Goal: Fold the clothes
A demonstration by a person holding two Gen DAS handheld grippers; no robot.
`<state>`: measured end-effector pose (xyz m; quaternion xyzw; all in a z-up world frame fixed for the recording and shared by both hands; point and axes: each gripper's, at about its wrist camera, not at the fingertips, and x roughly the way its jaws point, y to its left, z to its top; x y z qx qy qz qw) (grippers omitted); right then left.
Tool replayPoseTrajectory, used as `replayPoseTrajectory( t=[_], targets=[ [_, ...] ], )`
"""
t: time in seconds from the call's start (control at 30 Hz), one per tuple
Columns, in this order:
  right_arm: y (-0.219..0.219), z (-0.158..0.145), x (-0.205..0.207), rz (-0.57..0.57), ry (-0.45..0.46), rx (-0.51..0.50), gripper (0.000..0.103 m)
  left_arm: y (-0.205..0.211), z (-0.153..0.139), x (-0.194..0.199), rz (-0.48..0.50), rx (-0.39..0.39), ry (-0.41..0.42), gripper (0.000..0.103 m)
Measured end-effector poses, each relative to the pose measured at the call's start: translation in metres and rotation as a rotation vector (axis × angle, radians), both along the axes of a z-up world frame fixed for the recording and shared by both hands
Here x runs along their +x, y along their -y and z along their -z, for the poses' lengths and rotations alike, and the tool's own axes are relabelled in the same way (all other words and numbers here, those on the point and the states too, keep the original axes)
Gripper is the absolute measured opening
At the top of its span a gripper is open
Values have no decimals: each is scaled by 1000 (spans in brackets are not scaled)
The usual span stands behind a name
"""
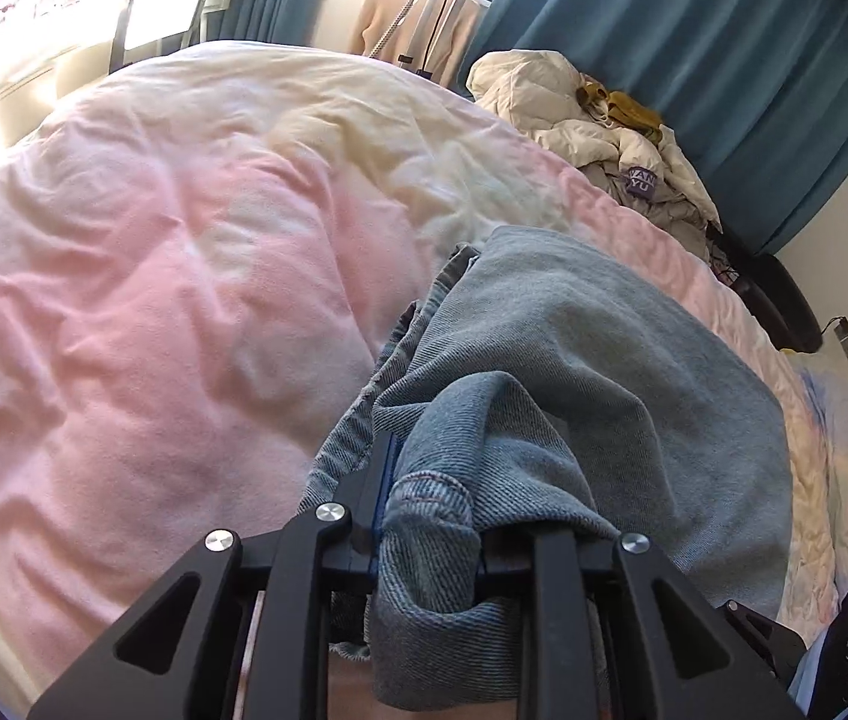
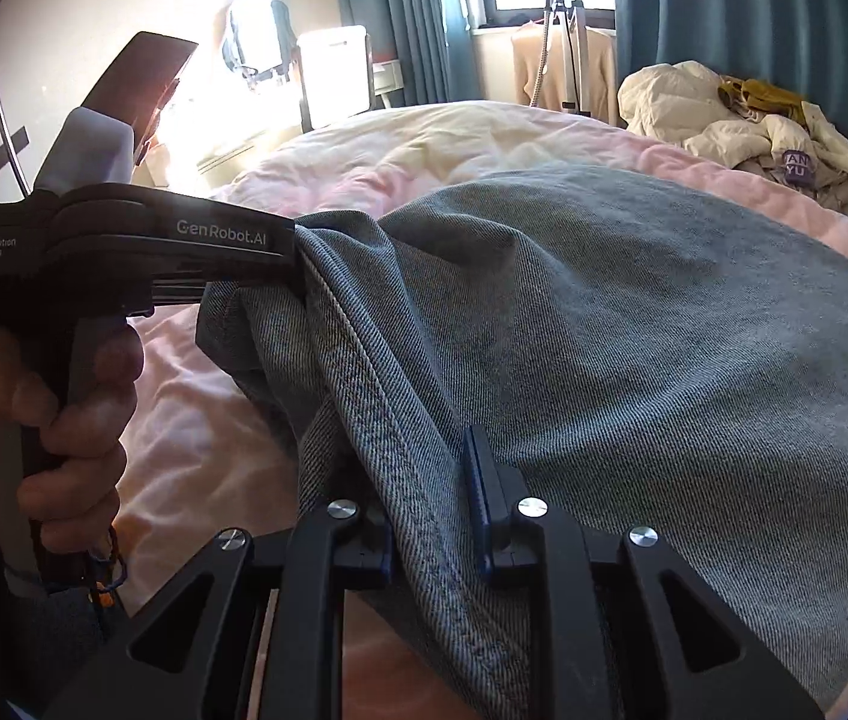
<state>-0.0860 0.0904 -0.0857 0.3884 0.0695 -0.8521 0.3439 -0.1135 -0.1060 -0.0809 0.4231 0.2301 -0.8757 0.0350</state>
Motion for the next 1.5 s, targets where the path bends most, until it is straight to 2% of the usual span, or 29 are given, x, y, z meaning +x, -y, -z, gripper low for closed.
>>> replayPoseTrajectory(
  t=[0.17,0.3,0.43,0.5,0.57,0.6,0.63,0.67,0.7,0.73,0.87,1.07,1.2,1.33,1.5],
  targets=[
    [-10,-2,-3,24,37,-56,18,5,-4,12,11,104,3,28],
    [-16,-6,2,40,51,-77,19,11,-9,31,-20,198,-19,41],
    [-22,-9,6,54,71,-101,19,20,-5,49,-56,344,-36,43],
    [-24,-10,9,57,76,-104,19,24,-3,57,-71,433,-73,43],
    [-25,-10,11,58,78,-101,20,27,-3,66,-87,517,-121,53],
    [-26,-10,12,60,80,-98,20,27,-4,69,-89,547,-148,71],
    [-27,-10,14,61,83,-96,20,27,-5,72,-88,574,-174,85],
    [-28,-10,15,64,87,-99,20,27,-7,75,-87,600,-200,89],
    [-30,-10,16,66,91,-102,20,25,-7,75,-83,607,-202,96],
    [-31,-10,18,69,95,-106,20,22,-7,73,-77,598,-187,98],
    [-34,-11,21,75,106,-112,20,12,3,60,-71,526,-112,99],
    [-33,-8,15,78,113,-114,20,5,19,36,-83,399,-62,101],
    [-33,-7,13,79,123,-118,20,11,34,28,-89,417,-31,102],
    [-32,-7,9,82,129,-116,20,11,35,27,-70,418,-32,102],
    [-37,-9,6,92,144,-144,20,9,34,24,-27,476,-40,102]
  ],
)
